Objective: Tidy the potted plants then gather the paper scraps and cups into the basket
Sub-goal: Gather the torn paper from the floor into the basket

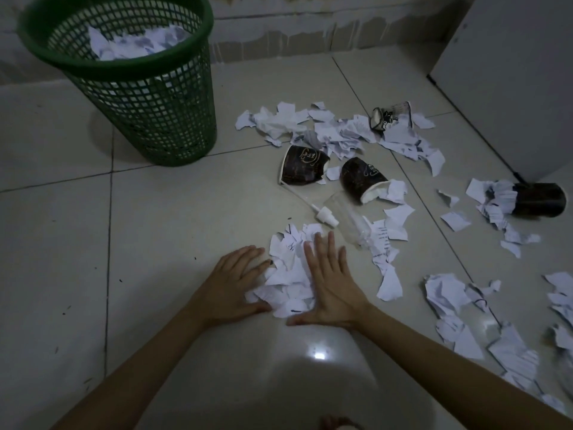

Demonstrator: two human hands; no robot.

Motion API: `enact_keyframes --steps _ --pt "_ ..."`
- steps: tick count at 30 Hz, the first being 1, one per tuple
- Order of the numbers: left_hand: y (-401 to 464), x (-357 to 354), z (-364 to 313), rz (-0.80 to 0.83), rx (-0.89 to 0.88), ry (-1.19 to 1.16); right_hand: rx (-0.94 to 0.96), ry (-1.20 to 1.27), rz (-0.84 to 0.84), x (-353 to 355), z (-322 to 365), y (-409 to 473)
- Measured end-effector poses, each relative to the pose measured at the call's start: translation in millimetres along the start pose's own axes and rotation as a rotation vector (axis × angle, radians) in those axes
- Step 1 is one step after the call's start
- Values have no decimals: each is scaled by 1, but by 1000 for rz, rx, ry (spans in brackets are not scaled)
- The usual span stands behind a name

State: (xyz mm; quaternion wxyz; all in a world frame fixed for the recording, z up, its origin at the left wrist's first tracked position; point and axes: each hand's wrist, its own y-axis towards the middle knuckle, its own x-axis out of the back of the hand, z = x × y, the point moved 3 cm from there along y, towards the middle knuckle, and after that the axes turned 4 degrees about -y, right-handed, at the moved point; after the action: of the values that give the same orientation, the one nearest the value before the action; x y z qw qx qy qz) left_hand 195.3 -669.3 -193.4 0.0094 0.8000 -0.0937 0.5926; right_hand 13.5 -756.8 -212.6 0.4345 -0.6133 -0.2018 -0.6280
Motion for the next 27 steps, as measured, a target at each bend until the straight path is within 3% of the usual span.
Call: enact_keyframes --steps 4,7,11,15,18,23,27 --pt "11 -1 -8 -52 -70 -157 135 -32 -26 9 7 30" --pt "17 -7 -8 -4 83 -386 215 -48 -35 9 14 40" --pt "17 -13 -9 -110 316 -654 203 -81 -63 9 21 36" --pt "15 -11 -12 -156 284 -658 278 -89 -335 19 28 31" --pt "12 -4 -10 -251 264 -741 295 -101 -439 22 33 33" --pt "12 -5 -9 -414 435 -859 265 -155 -423 28 36 42" --pt "18 -9 -12 -444 598 -972 126 -35 -212 31 31 56"
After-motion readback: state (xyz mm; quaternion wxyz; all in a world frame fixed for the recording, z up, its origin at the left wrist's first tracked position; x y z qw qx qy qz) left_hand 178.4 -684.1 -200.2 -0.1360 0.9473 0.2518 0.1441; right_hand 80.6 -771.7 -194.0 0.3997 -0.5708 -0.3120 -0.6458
